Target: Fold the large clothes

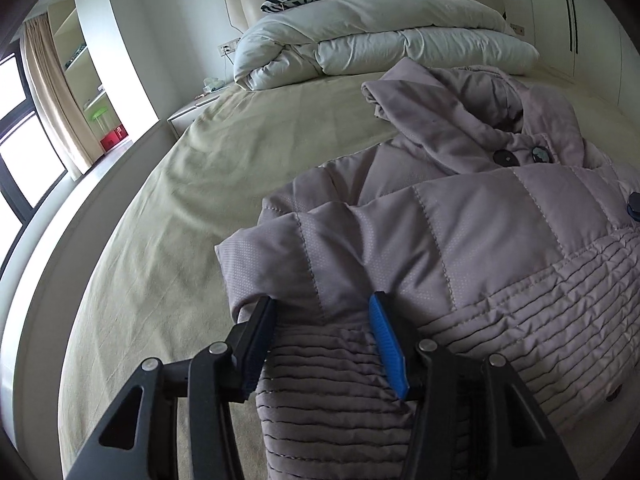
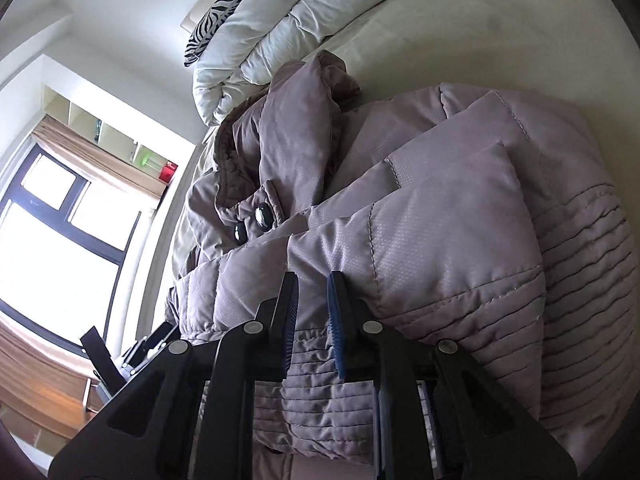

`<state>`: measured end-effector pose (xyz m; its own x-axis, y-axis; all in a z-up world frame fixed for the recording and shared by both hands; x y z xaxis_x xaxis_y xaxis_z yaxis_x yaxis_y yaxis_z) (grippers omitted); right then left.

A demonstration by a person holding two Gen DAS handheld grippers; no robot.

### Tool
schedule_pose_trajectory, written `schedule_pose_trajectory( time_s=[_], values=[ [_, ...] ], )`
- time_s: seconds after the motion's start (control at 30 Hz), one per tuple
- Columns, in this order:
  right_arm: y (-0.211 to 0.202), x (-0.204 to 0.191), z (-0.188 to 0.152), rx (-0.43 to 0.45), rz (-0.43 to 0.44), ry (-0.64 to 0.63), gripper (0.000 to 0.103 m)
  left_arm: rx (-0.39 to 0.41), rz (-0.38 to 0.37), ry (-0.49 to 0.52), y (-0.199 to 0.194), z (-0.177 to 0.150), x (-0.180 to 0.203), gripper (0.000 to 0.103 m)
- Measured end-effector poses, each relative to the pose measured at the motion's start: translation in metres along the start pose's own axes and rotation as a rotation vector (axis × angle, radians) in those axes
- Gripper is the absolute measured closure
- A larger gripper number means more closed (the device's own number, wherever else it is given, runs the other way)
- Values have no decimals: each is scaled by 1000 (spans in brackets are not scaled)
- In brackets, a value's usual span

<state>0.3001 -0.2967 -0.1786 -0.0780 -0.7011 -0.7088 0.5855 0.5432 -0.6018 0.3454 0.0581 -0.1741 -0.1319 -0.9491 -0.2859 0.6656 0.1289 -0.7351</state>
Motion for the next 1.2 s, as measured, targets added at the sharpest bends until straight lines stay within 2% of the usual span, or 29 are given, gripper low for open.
schedule_pose_trajectory(
  time_s=[0.1,0.2,0.23,0.33,0.43,0.53,0.63,0.7,0.8,0.83,0.87,0.9,0.93,0.97,1.0,1.03,1.1,1.2],
  values=[
    [5,4,-5,8,6,-44,93,6,-15,-14,0,-1,-2,50],
    [5,-3,-5,2,-54,-95,92,1,30,-2,-19,7,-5,51],
    [0,-11,-5,5,-70,-107,88,31,37,-9,-32,12,-6,51],
    [-19,-42,-4,49,-28,-174,87,110,32,21,-59,26,8,51],
    [-19,-52,-6,43,-51,-212,86,78,15,83,-48,27,29,51],
    [-1,-23,-11,-9,-132,-167,86,33,4,78,-26,12,37,50],
    [1,-9,-16,11,-36,-145,87,52,19,92,-23,8,40,49],
    [0,-9,-18,20,-34,-166,86,41,3,93,-20,7,40,49],
    [-10,-19,-11,23,-63,-179,85,14,-78,60,-32,13,31,50],
    [-17,-27,-4,33,-38,-187,85,29,-101,46,-40,18,24,46],
    [-26,-36,6,52,-1,-201,83,58,-115,23,-50,27,15,33],
    [-33,-43,20,74,18,-211,79,91,-126,-5,-58,37,5,23],
    [-38,-47,34,90,25,-206,47,118,-141,-36,-63,48,-4,1],
    [-43,-50,50,119,36,-184,10,139,-169,-70,-65,61,-12,0],
    [-49,-53,68,169,61,-157,2,140,-206,-100,-63,73,-18,0],
    [-51,-56,85,194,90,-144,2,128,-256,-136,-56,84,-23,0],
    [-39,-56,117,158,109,-89,2,89,-371,-213,-34,107,-26,0],
    [-7,-46,157,71,119,33,3,-29,-492,-326,15,134,-28,0]
  ],
)
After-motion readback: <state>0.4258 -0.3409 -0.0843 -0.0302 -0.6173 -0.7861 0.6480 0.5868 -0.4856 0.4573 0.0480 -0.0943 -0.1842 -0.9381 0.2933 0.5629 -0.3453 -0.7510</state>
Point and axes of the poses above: each gripper's, at about its wrist camera, not at the fingertips, and y roughly the way its jaws point, x to its right, z to its top, the point moved 9 cm from there along y, roughly the way its jaws point, and after that the axes turned 7 degrees about y, right-handed, at the moved point
